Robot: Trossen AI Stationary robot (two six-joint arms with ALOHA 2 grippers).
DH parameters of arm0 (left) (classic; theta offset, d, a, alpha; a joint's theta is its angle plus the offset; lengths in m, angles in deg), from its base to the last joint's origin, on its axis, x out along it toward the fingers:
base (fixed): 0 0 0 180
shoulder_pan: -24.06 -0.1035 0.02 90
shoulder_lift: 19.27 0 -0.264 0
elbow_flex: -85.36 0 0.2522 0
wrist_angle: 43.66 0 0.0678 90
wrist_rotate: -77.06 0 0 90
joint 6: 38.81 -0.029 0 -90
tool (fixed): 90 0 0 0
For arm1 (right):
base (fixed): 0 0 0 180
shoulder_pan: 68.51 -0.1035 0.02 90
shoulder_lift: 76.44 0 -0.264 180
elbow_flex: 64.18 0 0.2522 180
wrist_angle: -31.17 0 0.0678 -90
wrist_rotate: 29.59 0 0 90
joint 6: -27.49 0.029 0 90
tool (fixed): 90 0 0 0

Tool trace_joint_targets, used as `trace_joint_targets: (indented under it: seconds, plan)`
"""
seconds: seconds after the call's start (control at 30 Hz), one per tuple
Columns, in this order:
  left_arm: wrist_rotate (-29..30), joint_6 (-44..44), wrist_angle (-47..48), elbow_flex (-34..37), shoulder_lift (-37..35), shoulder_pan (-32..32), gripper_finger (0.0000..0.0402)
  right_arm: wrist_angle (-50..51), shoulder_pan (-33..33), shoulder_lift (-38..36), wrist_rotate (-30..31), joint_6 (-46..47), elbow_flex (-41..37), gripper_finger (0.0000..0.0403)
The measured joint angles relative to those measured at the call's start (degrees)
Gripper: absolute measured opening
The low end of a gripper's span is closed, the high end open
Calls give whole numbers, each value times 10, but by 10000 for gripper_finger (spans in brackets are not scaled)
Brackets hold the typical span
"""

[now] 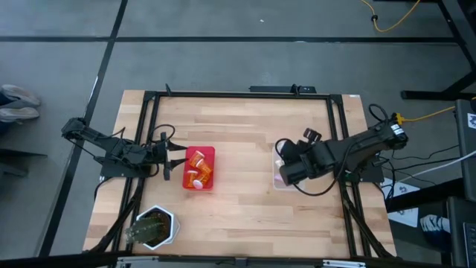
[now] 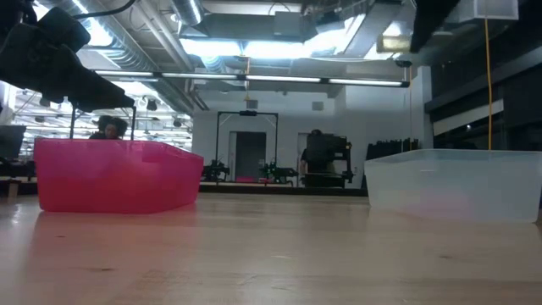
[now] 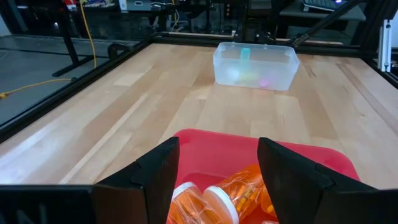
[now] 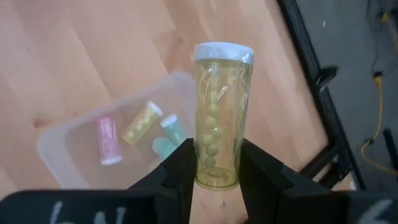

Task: Pick and place medicine bottles into bin by pill shape (circle, oval)
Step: Put the small yellow pill bottle into the transparent bin, then return to Home Position

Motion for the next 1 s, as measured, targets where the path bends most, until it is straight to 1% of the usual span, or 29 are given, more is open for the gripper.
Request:
trace_joint_targets:
  seconds: [0.27, 0.33, 0.4, 0.5, 0.6, 0.83, 1.0]
  plan:
    - [0, 0, 0, 0, 0, 0, 212, -59, 2, -10, -59, 7, -97, 106]
    - [0, 0, 0, 0, 0, 0, 212, -54, 2, -10, -59, 19, -112, 107]
    - [0, 0, 0, 0, 0, 0, 212, -55, 2, -10, -42, 37, -123, 107]
    - [0, 0, 0, 0, 0, 0, 212, -55, 2, -10, -32, 52, -131, 110]
    - [0, 0, 0, 0, 0, 0, 212, -55, 2, -10, -33, 61, -133, 122]
    - [0, 0, 0, 0, 0, 0, 212, -55, 2, -10, -58, 69, -133, 160]
    - [0, 0, 0, 0, 0, 0, 212, -55, 2, -10, -79, 70, -133, 169]
